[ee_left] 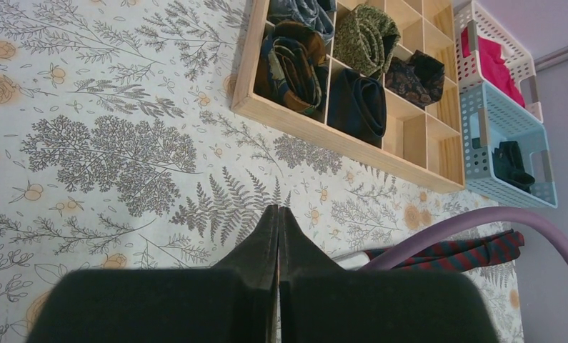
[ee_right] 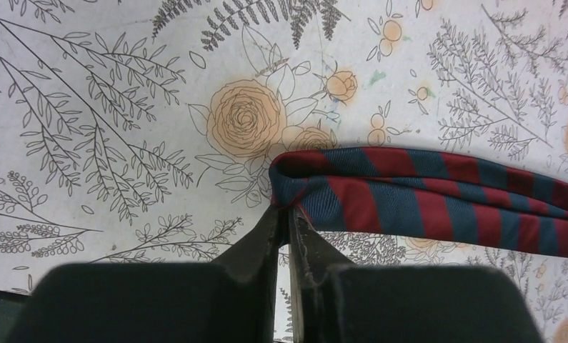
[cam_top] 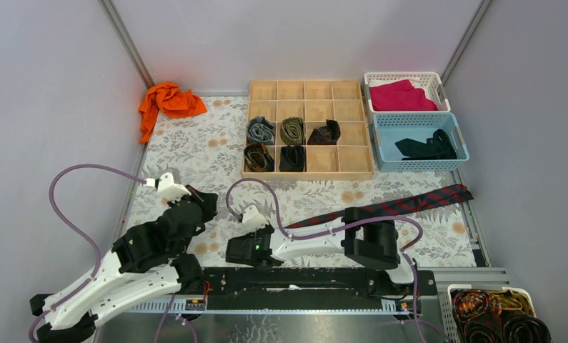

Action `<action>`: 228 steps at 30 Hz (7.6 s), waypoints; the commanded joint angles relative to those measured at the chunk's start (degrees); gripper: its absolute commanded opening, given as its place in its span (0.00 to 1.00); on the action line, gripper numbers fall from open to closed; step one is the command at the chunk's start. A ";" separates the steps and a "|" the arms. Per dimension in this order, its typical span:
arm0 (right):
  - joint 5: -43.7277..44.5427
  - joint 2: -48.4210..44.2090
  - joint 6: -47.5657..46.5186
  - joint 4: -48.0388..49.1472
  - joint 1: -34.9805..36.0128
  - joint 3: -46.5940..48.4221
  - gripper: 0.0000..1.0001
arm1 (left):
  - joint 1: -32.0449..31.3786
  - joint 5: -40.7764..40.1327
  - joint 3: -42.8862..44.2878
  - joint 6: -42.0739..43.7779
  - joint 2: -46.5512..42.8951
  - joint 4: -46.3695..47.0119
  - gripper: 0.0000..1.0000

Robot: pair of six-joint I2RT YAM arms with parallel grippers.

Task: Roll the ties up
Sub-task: Roll the tie at the center of the board.

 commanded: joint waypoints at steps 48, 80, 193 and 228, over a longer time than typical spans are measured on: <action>-24.15 -40.56 -16.63 28.54 -31.04 -45.13 0.10 | 2.60 23.01 -1.57 16.73 53.42 50.56 0.00; -20.78 -42.13 -18.22 27.76 -31.77 -41.34 0.41 | 8.90 49.79 -0.41 19.66 76.80 75.27 0.00; -2.98 -40.71 -1.63 25.65 -16.00 -47.34 0.00 | 6.09 29.07 -0.23 16.32 75.21 45.18 0.00; 11.73 -4.48 4.14 -2.78 -10.58 -8.70 0.76 | 6.62 8.39 -7.23 9.00 11.94 17.73 0.00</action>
